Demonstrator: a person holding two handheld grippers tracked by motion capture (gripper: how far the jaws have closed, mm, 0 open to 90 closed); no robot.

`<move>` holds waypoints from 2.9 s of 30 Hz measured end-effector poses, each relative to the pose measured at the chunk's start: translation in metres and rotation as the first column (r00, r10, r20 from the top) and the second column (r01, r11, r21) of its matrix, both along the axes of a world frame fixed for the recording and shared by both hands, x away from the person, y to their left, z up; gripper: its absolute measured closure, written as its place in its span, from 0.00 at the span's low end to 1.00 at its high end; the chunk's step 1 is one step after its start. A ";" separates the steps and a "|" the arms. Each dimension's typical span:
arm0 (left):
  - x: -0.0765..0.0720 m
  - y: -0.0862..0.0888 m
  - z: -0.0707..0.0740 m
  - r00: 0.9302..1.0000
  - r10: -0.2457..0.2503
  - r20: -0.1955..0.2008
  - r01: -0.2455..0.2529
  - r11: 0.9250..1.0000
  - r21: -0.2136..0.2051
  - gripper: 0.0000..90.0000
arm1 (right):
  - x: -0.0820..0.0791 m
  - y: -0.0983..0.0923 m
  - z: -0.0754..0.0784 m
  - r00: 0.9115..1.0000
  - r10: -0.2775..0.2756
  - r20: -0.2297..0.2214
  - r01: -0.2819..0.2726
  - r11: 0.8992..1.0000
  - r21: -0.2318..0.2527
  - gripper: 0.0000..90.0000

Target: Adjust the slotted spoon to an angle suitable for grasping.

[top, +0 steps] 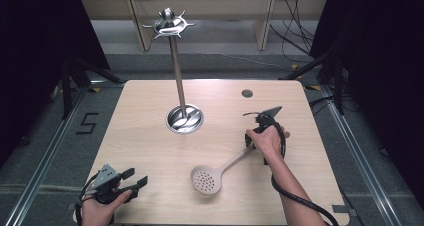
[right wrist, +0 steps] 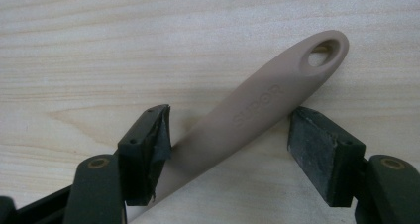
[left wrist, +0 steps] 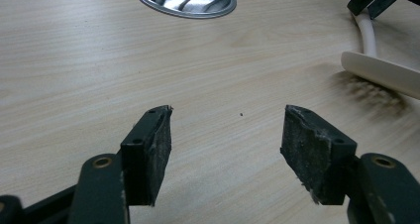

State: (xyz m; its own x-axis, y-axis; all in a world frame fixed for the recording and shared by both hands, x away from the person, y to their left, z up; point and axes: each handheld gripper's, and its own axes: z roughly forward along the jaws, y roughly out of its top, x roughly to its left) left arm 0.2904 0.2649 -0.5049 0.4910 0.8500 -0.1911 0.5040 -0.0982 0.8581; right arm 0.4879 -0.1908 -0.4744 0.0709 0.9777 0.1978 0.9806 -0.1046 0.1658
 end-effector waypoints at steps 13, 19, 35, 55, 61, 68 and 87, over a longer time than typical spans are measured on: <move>0.000 -0.001 0.000 1.000 -0.010 0.002 0.010 1.000 0.006 0.39 | 0.002 -0.001 0.001 1.000 0.025 -0.012 -0.026 0.999 -0.023 0.42; 0.000 -0.001 0.000 1.000 0.000 -0.005 0.000 1.000 -0.006 0.39 | 0.002 -0.004 0.001 0.999 0.050 -0.012 -0.050 0.998 -0.025 0.46; 0.000 0.000 0.000 1.000 -0.003 -0.001 0.003 1.000 0.009 0.39 | 0.002 -0.005 0.002 0.998 0.068 -0.019 -0.068 0.997 -0.019 0.60; 0.000 0.001 0.000 1.000 -0.006 -0.001 0.006 1.000 0.008 0.39 | 0.002 -0.004 0.000 0.979 0.202 -0.003 -0.202 0.979 -0.014 0.75; 0.000 0.001 0.000 1.000 -0.005 0.004 0.005 1.000 0.003 0.39 | 0.001 0.001 0.002 0.986 0.157 -0.046 -0.157 0.988 0.008 0.76; 0.000 0.001 0.000 1.000 -0.004 0.004 0.004 1.000 0.003 0.39 | 0.001 0.002 0.000 0.967 0.253 -0.008 -0.253 0.967 -0.010 0.77; -0.001 0.001 0.000 1.000 -0.003 0.004 0.003 1.000 0.002 0.39 | -0.009 0.010 0.010 0.922 0.382 0.067 -0.383 0.924 0.010 0.77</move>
State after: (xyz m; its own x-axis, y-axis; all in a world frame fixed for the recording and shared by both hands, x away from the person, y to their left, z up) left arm 0.2899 0.2656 -0.5048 0.4947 0.8487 -0.1872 0.4999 -0.1017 0.8601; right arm 0.4787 -0.1804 -0.4646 -0.3208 0.9232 0.2118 0.9343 0.2718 0.2305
